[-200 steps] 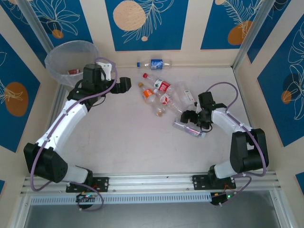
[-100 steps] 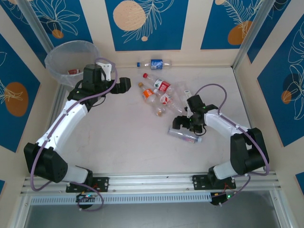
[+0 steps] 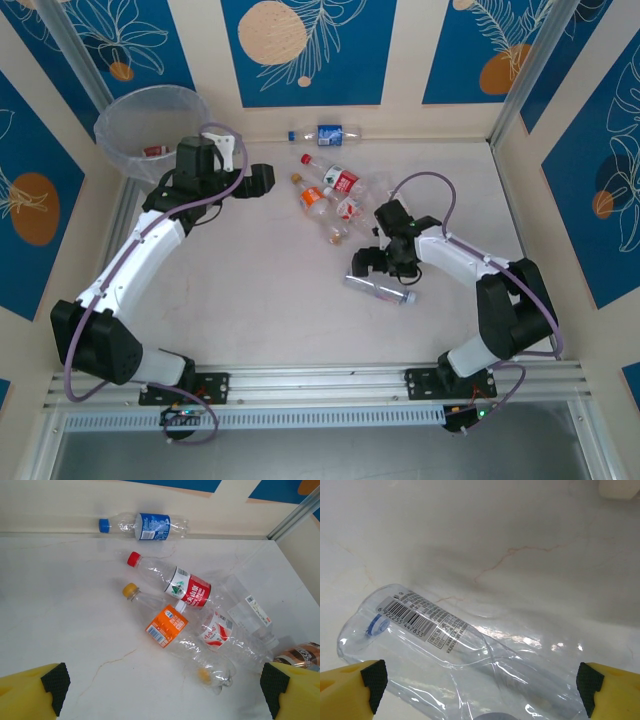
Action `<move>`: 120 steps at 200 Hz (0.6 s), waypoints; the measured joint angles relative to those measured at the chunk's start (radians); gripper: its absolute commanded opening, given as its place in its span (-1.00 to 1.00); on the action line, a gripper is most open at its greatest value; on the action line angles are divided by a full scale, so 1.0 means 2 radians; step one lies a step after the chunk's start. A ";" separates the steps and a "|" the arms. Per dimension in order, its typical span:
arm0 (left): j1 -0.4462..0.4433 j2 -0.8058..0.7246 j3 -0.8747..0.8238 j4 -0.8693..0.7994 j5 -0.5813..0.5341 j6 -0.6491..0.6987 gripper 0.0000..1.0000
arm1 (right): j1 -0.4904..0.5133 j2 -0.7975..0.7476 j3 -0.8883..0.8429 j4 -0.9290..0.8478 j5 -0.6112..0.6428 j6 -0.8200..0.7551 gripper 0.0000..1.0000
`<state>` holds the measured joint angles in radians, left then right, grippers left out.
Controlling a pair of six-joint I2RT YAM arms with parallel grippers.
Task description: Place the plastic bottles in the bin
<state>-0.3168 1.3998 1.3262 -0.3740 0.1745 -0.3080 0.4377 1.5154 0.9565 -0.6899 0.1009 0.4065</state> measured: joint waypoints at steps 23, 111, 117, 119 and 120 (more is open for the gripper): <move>0.000 0.000 0.000 0.000 -0.002 0.001 0.98 | 0.006 -0.001 0.000 0.003 -0.004 -0.022 0.99; 0.000 0.000 -0.017 -0.004 -0.015 0.003 0.98 | 0.081 0.024 0.038 -0.018 0.034 -0.216 0.99; 0.000 0.000 -0.018 -0.004 -0.016 0.004 0.98 | 0.081 0.026 0.041 -0.023 0.029 -0.226 0.99; 0.000 0.000 -0.019 -0.004 -0.017 0.005 0.98 | 0.081 0.027 0.042 -0.025 0.027 -0.230 0.99; 0.000 0.000 -0.019 -0.004 -0.017 0.005 0.98 | 0.081 0.027 0.042 -0.027 0.026 -0.232 0.99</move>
<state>-0.3168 1.3998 1.2884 -0.3817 0.1406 -0.2974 0.5999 1.5692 1.0409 -0.7429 0.1535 -0.0582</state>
